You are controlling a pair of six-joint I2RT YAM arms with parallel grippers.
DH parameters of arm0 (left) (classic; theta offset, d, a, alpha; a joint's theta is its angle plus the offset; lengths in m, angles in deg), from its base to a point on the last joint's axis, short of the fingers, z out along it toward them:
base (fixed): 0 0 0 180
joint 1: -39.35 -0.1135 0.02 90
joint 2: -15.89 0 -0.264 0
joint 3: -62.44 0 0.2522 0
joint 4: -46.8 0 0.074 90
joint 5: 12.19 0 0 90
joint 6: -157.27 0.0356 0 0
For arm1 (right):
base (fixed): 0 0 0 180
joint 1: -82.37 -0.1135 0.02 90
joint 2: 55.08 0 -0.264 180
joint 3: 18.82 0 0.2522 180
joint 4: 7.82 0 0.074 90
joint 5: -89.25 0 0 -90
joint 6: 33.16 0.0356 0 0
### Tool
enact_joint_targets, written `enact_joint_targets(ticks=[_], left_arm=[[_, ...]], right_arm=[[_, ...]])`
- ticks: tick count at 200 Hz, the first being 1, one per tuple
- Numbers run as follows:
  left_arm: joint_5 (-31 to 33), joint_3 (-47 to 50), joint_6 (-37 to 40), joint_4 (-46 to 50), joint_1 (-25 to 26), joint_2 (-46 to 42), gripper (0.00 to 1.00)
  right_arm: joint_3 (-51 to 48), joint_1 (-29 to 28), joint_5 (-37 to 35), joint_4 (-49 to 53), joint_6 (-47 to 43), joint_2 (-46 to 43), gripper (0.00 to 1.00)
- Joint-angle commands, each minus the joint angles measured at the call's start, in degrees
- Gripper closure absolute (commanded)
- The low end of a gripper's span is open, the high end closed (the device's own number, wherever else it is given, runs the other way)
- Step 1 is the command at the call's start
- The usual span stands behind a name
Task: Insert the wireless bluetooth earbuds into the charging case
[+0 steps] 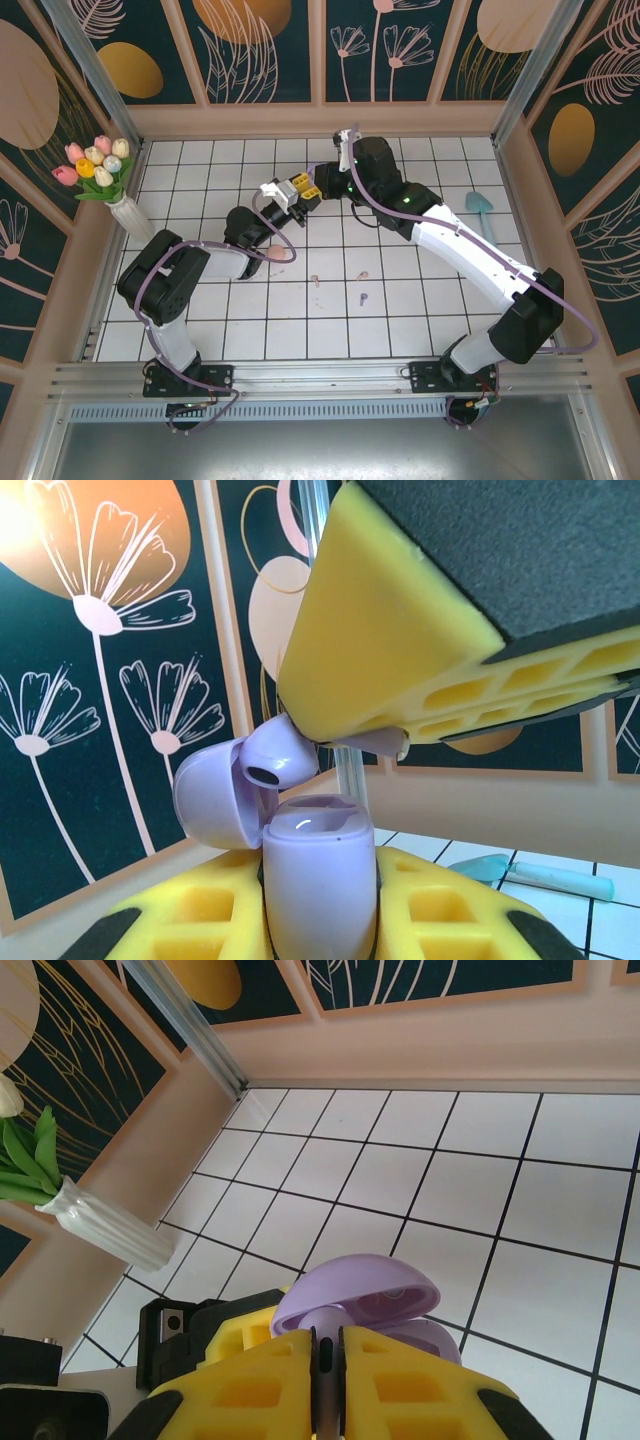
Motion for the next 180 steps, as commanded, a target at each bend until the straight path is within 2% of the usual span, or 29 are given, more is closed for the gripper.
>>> enact_joint_targets(ticks=[1, 101, 180], left_arm=[[-1.85, -0.92, -0.15, -1.22, 0.29, -1.32, 1.0], [-1.69, -1.55, -0.4, 0.74, 0.29, -1.64, 1.0], [0.19, 1.1, -0.85, -0.68, 0.29, -0.93, 1.0]], right_arm=[[1.41, -0.03, -0.18, -1.71, -0.54, -1.05, 0.86], [-1.08, 0.5, 2.06, -2.39, 0.42, -0.85, 0.87], [-11.55, 0.49, 4.39, -4.32, 5.26, -9.17, 0.89]])
